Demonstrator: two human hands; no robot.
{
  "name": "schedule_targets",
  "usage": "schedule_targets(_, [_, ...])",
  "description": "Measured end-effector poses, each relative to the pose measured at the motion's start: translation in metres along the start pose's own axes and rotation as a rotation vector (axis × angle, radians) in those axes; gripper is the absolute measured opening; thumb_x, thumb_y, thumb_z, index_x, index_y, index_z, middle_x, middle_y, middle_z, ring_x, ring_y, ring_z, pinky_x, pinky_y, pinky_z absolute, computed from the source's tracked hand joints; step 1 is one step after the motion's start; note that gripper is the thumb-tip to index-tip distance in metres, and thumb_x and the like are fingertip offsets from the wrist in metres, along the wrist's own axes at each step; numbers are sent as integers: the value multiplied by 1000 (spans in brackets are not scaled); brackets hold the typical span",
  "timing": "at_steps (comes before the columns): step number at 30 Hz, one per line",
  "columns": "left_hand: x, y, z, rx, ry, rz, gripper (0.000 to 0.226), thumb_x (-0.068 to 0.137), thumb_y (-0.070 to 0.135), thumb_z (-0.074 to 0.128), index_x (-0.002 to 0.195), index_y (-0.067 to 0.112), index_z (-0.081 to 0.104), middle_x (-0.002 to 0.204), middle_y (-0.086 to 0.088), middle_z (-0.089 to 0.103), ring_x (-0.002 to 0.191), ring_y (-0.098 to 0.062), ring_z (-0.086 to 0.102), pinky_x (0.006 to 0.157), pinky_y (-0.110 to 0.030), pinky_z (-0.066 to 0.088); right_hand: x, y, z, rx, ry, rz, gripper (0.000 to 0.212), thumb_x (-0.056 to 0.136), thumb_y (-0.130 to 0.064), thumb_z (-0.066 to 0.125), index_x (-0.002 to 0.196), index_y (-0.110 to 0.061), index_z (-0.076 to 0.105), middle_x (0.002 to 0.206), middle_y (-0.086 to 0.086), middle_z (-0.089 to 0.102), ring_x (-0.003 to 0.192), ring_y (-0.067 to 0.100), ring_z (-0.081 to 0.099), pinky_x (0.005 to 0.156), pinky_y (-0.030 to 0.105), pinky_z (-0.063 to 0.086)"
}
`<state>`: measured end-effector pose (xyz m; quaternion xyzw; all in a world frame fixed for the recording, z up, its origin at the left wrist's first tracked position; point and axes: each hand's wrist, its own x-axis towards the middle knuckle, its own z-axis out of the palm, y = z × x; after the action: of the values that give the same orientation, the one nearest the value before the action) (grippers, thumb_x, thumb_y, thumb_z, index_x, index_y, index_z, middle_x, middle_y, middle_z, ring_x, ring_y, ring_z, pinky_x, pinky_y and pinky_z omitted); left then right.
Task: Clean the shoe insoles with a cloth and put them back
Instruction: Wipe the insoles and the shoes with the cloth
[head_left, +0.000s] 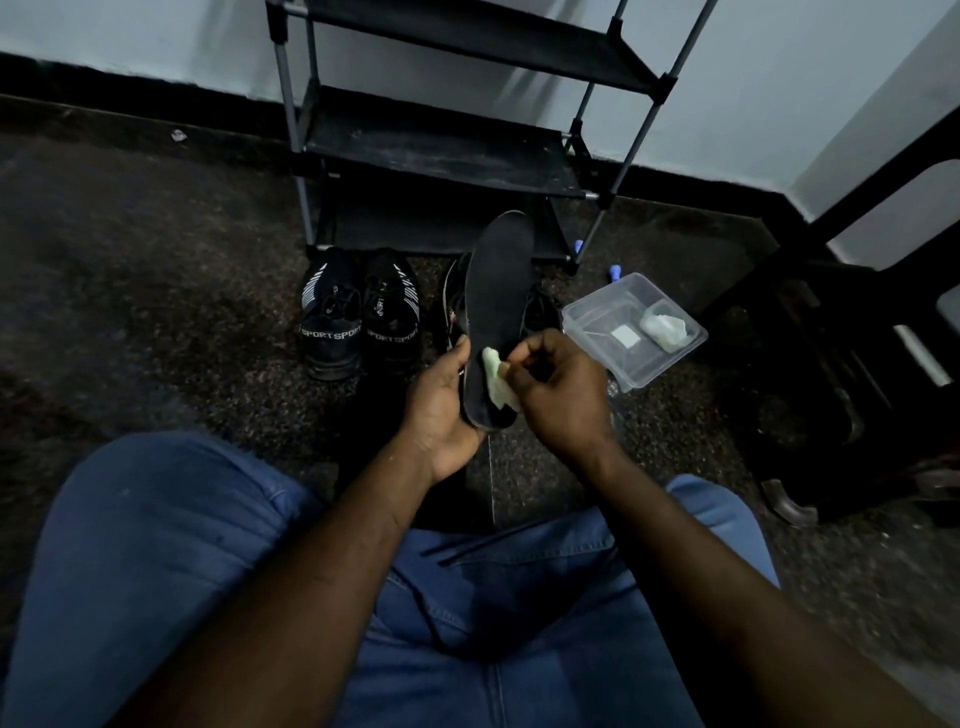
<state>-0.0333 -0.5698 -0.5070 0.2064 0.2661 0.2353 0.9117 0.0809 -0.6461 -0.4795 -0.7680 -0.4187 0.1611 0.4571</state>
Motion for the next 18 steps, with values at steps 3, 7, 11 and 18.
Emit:
schedule_targets(3, [4, -1, 0, -4, 4, 0, 46, 108, 42, 38, 129, 13, 65, 127, -7, 69, 114, -20, 64, 108, -37, 44, -2, 1, -1, -251, 79, -184, 10, 86, -20, 73, 87, -26, 65, 83, -10, 67, 75, 9, 63, 70, 40, 55])
schedule_targets(7, [4, -4, 0, -12, -6, -12, 46, 106, 44, 40, 127, 13, 68, 128, -7, 70, 116, -20, 64, 114, -36, 40, -6, 3, 4, -404, 108, -315, 5, 86, -17, 70, 91, -20, 71, 91, -1, 65, 80, 20, 61, 69, 30, 47])
schedule_targets(11, [2, -3, 0, 25, 11, 18, 43, 105, 44, 44, 119, 13, 71, 115, -7, 74, 101, -19, 71, 97, -33, 53, -15, 4, 10, -401, 64, -339, 10, 87, -21, 73, 97, -16, 73, 91, 3, 69, 81, 16, 60, 70, 20, 38])
schedule_targets(18, [1, -5, -1, 34, -6, -1, 50, 107, 44, 42, 135, 9, 63, 121, -9, 71, 106, -19, 70, 96, -32, 53, -15, 0, 10, -483, 20, -406, 9, 89, -20, 65, 92, -13, 70, 84, 6, 67, 74, 26, 61, 62, 37, 48])
